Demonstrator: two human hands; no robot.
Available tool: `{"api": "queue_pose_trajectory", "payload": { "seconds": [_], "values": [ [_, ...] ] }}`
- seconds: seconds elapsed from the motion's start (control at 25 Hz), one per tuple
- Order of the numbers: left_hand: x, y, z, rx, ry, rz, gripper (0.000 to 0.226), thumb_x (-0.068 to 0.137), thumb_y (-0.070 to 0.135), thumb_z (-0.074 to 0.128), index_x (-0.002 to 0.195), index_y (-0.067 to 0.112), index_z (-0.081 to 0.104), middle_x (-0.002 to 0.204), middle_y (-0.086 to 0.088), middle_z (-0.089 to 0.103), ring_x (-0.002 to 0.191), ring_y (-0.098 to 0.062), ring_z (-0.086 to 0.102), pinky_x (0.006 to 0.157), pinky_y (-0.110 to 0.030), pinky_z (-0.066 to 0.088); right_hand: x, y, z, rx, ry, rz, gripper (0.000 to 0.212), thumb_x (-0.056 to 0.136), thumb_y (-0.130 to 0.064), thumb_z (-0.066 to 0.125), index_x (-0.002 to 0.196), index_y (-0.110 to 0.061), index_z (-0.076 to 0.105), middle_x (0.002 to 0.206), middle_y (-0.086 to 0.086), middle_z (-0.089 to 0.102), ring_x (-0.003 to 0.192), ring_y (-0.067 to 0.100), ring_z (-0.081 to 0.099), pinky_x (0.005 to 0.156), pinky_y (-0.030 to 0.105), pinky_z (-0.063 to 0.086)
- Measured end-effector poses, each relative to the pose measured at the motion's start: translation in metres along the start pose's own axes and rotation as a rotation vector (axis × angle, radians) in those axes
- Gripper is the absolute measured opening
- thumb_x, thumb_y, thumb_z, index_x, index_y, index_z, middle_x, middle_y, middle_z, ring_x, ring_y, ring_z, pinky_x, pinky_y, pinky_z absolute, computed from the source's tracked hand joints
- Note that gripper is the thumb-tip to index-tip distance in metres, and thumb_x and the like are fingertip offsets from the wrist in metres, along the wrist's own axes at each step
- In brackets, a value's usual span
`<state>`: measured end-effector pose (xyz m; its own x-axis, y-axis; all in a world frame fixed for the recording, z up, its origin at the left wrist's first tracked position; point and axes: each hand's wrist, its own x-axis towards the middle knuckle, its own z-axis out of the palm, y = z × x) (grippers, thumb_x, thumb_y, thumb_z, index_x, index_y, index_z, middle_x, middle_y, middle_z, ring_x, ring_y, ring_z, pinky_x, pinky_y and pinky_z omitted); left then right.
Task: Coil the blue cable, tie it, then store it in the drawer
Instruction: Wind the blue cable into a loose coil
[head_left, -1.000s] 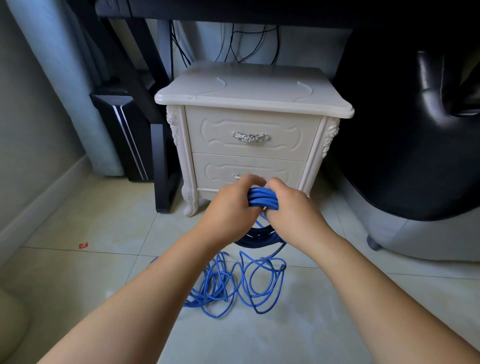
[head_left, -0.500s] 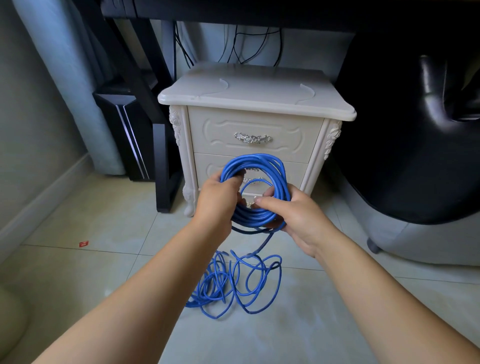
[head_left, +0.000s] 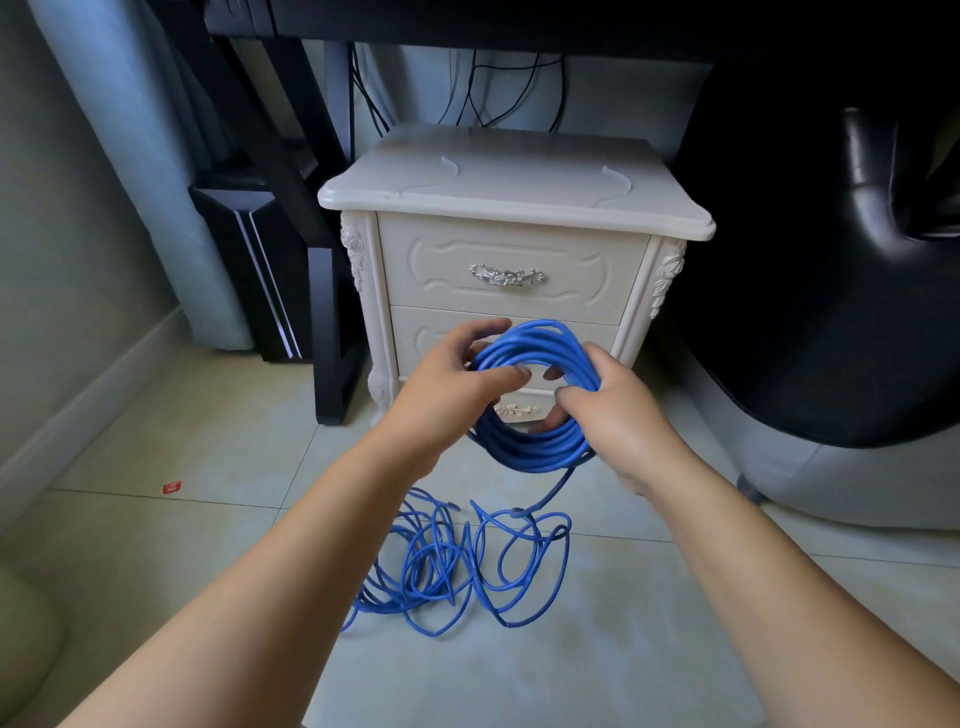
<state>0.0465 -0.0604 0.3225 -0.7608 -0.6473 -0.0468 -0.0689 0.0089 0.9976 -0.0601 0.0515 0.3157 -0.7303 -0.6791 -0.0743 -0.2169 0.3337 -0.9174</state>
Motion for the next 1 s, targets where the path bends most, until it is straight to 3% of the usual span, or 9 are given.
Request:
{"api": "queue_pose_trajectory", "payload": {
  "seconds": [0.08,0.16,0.28,0.36,0.48,0.6,0.76,0.88,1.0],
  "values": [
    [-0.004,0.001,0.001,0.216,-0.029,0.145,0.056,0.083,-0.003,0.066,0.131,0.022,0.054,0.109,0.001,0.065,0.072,0.002,0.061,0.070,-0.008,0.047,-0.002,0.000,0.000,-0.232,-0.042,-0.103,0.031,0.082,0.000,0.047,0.092,-0.027,0.055,0.067,-0.001,0.067,0.060,0.015,0.064,0.058,0.033,0.051],
    [-0.006,-0.004,0.005,0.459,-0.063,0.254,0.057,0.082,0.000,0.063,0.132,0.026,0.051,0.099,0.006,0.064,0.072,0.005,0.059,0.068,-0.004,0.042,-0.005,0.001,0.003,-0.374,-0.082,-0.161,0.027,0.082,-0.006,0.046,0.091,-0.031,0.048,0.077,0.004,0.065,0.076,0.027,0.067,0.070,0.044,0.055],
    [-0.004,-0.010,0.007,0.605,0.019,0.282,0.036,0.085,0.007,0.062,0.115,0.027,0.059,0.081,0.012,0.063,0.068,0.001,0.056,0.059,-0.011,0.038,-0.006,0.004,0.006,-0.420,-0.057,-0.205,0.027,0.084,-0.012,0.048,0.085,-0.038,0.040,0.080,0.004,0.064,0.078,0.030,0.068,0.071,0.048,0.056],
    [-0.002,-0.010,0.009,0.506,0.075,0.266,0.024,0.086,0.006,0.062,0.101,0.024,0.063,0.075,0.012,0.063,0.062,0.002,0.054,0.056,-0.012,0.037,-0.005,0.003,0.004,-0.303,0.016,-0.193,0.019,0.083,-0.015,0.054,0.088,-0.033,0.048,0.077,-0.001,0.068,0.074,0.022,0.070,0.070,0.042,0.057],
    [0.000,-0.009,0.011,0.219,0.163,0.167,0.016,0.089,0.006,0.063,0.097,0.019,0.066,0.066,0.013,0.062,0.053,0.004,0.051,0.060,-0.014,0.042,-0.006,0.001,0.001,-0.071,0.007,-0.064,0.015,0.081,-0.015,0.065,0.091,-0.026,0.059,0.073,-0.001,0.073,0.068,0.011,0.068,0.070,0.032,0.053],
    [0.003,-0.009,0.011,-0.064,0.299,-0.006,0.010,0.090,0.011,0.067,0.095,0.020,0.067,0.054,0.015,0.055,0.051,-0.007,0.047,0.060,-0.030,0.047,-0.008,0.004,0.002,0.079,-0.049,0.042,0.017,0.079,-0.022,0.073,0.093,-0.024,0.064,0.090,0.003,0.073,0.084,0.017,0.067,0.077,0.031,0.051],
    [0.004,-0.013,0.017,-0.343,0.416,-0.189,0.010,0.091,0.010,0.064,0.088,0.019,0.064,0.059,0.001,0.044,0.053,-0.014,0.041,0.057,-0.031,0.044,-0.011,0.007,0.014,0.167,-0.026,0.050,0.025,0.082,-0.027,0.074,0.104,-0.026,0.062,0.096,-0.011,0.067,0.089,0.008,0.064,0.076,0.023,0.049],
    [0.002,-0.016,0.022,-0.317,0.325,-0.210,0.005,0.091,0.013,0.064,0.094,0.016,0.061,0.065,-0.002,0.048,0.061,-0.016,0.046,0.062,-0.031,0.044,-0.009,0.008,0.017,0.278,0.096,0.096,0.022,0.081,-0.008,0.069,0.097,-0.020,0.061,0.079,-0.005,0.072,0.080,0.016,0.069,0.076,0.030,0.054],
    [0.002,-0.012,0.012,-0.247,0.008,-0.084,0.032,0.084,0.025,0.074,0.111,0.015,0.062,0.094,-0.004,0.067,0.088,-0.015,0.065,0.082,-0.030,0.052,-0.001,0.004,0.011,0.549,0.161,0.160,0.019,0.088,0.003,0.054,0.092,-0.015,0.055,0.053,0.004,0.064,0.058,0.024,0.068,0.068,0.039,0.056]
  ]
}}
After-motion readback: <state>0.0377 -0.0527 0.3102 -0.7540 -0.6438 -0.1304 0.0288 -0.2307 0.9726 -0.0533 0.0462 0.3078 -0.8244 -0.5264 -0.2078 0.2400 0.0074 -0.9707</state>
